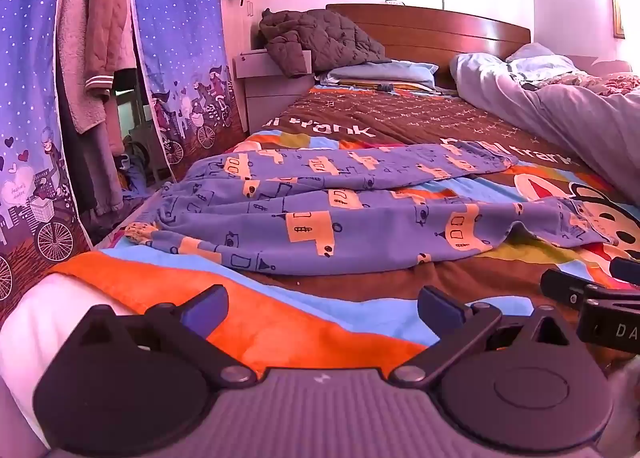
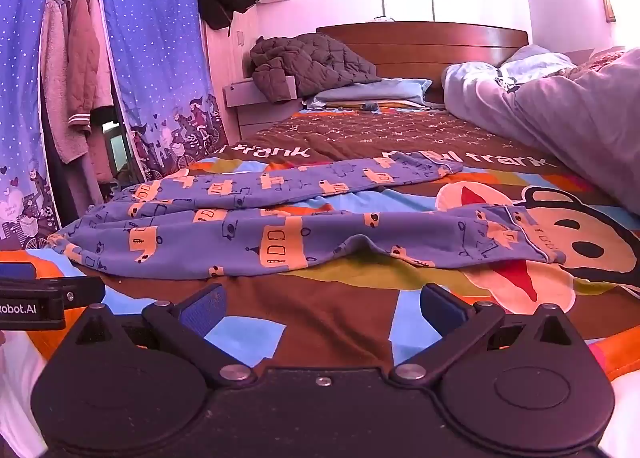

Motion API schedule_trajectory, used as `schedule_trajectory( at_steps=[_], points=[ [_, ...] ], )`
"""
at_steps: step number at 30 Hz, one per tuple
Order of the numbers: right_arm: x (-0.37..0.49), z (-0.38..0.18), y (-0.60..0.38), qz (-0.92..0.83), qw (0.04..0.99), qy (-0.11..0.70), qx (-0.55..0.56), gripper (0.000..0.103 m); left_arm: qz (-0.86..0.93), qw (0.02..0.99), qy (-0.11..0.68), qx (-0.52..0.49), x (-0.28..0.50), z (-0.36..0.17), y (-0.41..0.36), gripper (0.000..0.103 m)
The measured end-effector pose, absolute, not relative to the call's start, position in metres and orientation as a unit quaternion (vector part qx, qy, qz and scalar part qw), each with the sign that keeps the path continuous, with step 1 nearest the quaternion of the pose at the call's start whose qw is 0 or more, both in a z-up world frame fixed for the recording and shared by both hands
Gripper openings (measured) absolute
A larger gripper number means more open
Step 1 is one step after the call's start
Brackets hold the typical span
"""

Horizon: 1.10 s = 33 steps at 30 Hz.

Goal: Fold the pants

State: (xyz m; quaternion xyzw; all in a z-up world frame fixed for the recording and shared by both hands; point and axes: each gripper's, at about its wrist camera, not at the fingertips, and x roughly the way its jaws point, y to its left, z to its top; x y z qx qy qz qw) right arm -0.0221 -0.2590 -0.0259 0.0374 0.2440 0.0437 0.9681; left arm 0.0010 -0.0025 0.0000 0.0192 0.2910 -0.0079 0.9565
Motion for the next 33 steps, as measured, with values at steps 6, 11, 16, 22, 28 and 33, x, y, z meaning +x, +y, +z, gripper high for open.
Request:
schedule_trajectory(
  at_steps=[6,11,16,22,28,33],
  points=[
    [-0.0236,-0.0236,-0.2588,0.043,0.968,0.244,0.038,0.102,-0.007,0.957,0.289,0.015,-0.0005,-0.0001,0.0,0.103],
    [-0.0259,-0.0232,-0.2603,0.042,0.968,0.243,0.039,0.102,-0.005,0.959,0.283,0.015,-0.0021,0.0013,0.0013,0.103],
    [-0.0262,-0.0227,-0.2616,0.042,0.968,0.243,0.039,0.102,-0.004,0.959,0.283,0.014,-0.0023,0.0014,0.0017,0.103],
    [-0.0259,-0.0221,-0.2638,0.034,0.968,0.245,0.044,0.102,-0.004,0.959,0.283,0.015,-0.0025,0.0024,0.0025,0.103],
    [-0.0258,-0.0233,-0.2634,0.031,0.968,0.246,0.043,0.102,-0.004,0.959,0.283,0.015,-0.0025,0.0024,0.0023,0.103],
    [-0.0256,-0.0236,-0.2635,0.032,0.968,0.245,0.043,0.102,-0.004,0.959,0.283,0.014,-0.0025,0.0025,0.0023,0.103]
  ],
)
